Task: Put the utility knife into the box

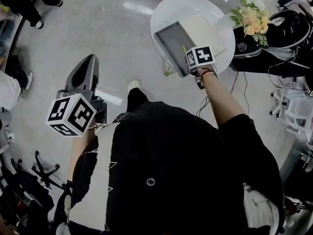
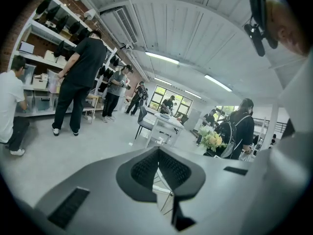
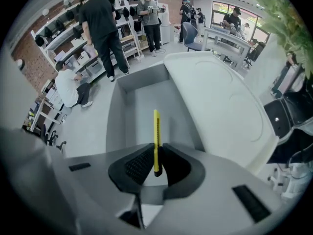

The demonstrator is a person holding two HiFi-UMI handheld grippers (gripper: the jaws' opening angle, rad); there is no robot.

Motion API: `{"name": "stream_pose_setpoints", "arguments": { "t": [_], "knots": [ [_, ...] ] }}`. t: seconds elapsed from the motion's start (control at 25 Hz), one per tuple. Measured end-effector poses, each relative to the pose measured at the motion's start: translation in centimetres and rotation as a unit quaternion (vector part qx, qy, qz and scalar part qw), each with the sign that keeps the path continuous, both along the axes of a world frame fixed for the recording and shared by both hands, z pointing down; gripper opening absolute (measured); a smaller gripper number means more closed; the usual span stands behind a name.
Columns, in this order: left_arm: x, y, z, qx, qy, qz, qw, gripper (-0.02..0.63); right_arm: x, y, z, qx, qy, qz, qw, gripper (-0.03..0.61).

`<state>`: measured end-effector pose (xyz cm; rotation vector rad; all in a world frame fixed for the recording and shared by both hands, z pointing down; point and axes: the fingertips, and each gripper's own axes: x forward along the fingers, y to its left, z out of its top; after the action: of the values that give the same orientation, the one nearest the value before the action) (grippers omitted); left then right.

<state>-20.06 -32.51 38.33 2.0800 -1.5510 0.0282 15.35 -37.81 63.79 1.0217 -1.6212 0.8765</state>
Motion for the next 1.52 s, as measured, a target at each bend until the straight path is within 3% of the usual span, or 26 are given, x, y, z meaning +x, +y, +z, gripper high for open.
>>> {"name": "stream_pose_setpoints", "arguments": {
  "t": [0.4, 0.92, 1.52],
  "knots": [
    [-0.6, -0.1, 0.7, -0.009, 0.003, -0.004, 0.9999, 0.011, 0.7, -0.3, 0.5, -0.01, 0.012, 0.017, 1.0, 0.058],
    [-1.1, 0.2, 1.5, -0.018, 0.013, -0.01, 0.9997, 0.011, 0.7, 0.5, 1.5, -0.053, 0.056, -0.027, 0.997, 0.058],
    [-1.2, 0.8, 2.3, -0.029, 0.021, -0.014, 0.9992, 0.011, 0.9, 0.9, 2.1, -0.1, 0.087, -0.04, 0.99, 0.058]
  ]
}}
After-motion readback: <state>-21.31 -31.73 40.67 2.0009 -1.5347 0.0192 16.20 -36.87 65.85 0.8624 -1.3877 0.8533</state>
